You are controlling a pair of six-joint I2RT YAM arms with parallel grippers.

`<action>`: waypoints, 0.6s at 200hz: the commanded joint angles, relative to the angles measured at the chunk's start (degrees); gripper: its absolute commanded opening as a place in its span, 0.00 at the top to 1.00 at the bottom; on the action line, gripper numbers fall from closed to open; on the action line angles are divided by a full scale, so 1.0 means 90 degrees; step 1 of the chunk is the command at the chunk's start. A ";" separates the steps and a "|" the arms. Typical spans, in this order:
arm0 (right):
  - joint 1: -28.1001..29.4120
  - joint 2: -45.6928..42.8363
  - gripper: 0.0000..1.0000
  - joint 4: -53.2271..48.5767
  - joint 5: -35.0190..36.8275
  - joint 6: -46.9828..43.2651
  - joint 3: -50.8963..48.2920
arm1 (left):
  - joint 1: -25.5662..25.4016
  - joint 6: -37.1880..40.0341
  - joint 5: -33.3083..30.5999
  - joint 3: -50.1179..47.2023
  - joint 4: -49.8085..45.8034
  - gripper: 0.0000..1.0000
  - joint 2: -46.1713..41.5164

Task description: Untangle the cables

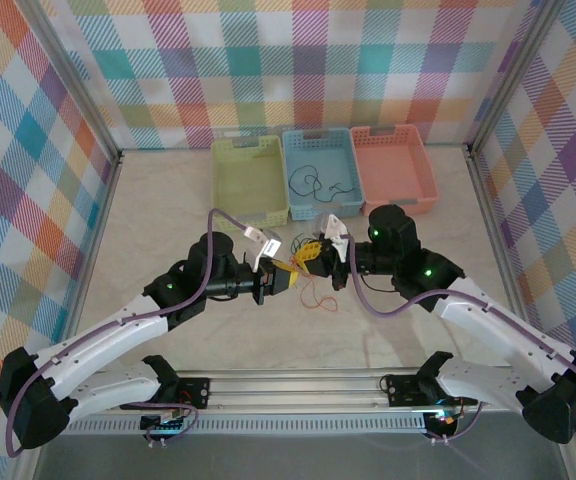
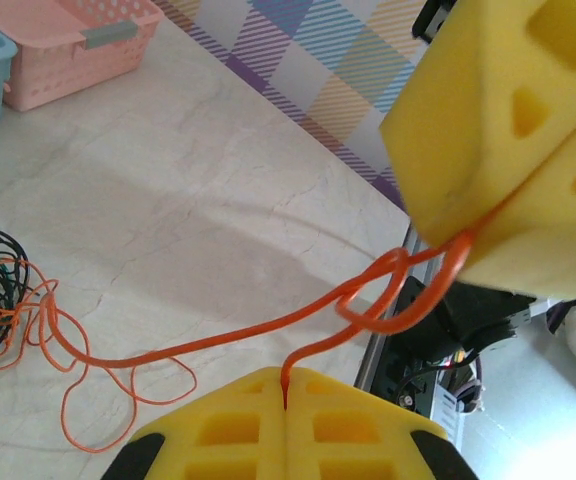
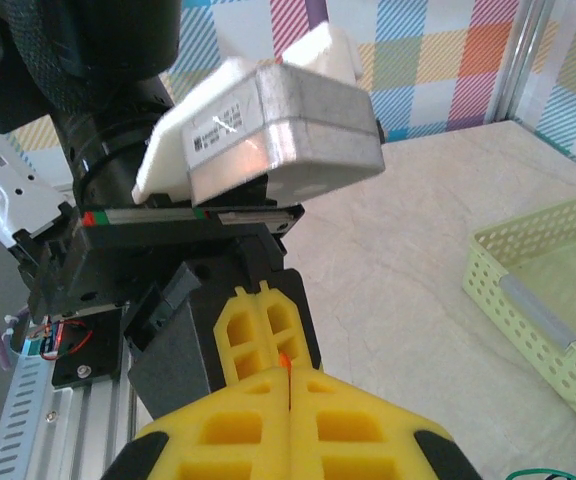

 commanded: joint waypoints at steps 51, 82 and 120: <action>0.0019 -0.0072 1.00 0.0317 -0.0410 0.0056 -0.0356 | -0.0077 -0.0224 -0.0129 0.0052 0.0557 1.00 0.0084; 0.0022 0.0003 1.00 0.0427 -0.0520 0.0164 -0.0361 | -0.0069 -0.0217 0.0005 0.0056 0.0669 1.00 0.0280; 0.0021 0.0089 1.00 0.0660 -0.0299 0.0565 -0.0310 | -0.0074 -0.0184 0.0092 -0.0012 0.0869 1.00 0.0370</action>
